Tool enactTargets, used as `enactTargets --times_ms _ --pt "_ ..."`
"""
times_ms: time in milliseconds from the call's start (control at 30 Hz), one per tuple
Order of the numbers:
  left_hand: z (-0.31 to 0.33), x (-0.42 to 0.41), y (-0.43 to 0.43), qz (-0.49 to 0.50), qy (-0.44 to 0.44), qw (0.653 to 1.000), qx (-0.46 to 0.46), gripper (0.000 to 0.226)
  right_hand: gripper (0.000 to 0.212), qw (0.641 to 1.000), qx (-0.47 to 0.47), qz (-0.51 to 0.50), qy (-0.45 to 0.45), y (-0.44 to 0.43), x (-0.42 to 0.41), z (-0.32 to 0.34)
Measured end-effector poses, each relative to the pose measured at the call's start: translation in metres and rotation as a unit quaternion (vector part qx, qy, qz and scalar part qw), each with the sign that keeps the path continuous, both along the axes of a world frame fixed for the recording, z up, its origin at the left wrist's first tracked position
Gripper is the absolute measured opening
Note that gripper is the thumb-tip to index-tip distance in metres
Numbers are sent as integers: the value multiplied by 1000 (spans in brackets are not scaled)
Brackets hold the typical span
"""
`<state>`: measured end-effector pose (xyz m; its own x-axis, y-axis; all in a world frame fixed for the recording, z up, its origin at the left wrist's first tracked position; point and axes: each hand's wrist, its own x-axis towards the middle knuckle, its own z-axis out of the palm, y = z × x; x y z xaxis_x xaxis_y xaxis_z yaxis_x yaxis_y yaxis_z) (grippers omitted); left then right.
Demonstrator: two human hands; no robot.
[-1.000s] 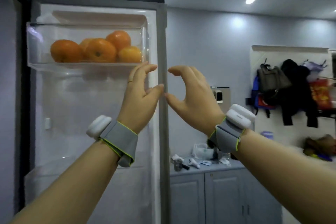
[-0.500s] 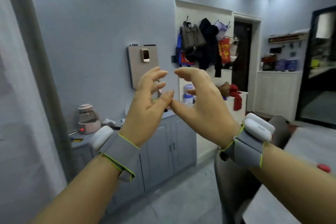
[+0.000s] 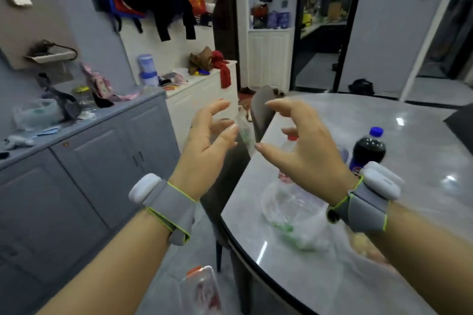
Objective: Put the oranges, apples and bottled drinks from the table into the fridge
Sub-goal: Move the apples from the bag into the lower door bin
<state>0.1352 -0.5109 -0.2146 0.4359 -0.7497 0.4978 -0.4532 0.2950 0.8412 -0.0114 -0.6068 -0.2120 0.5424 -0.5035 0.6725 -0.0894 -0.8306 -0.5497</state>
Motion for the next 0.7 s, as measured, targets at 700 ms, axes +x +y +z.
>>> enactTargets --times_ms 700 --pt "-214 -172 -182 -137 74 962 222 35 45 961 176 -186 109 -133 -172 -198"
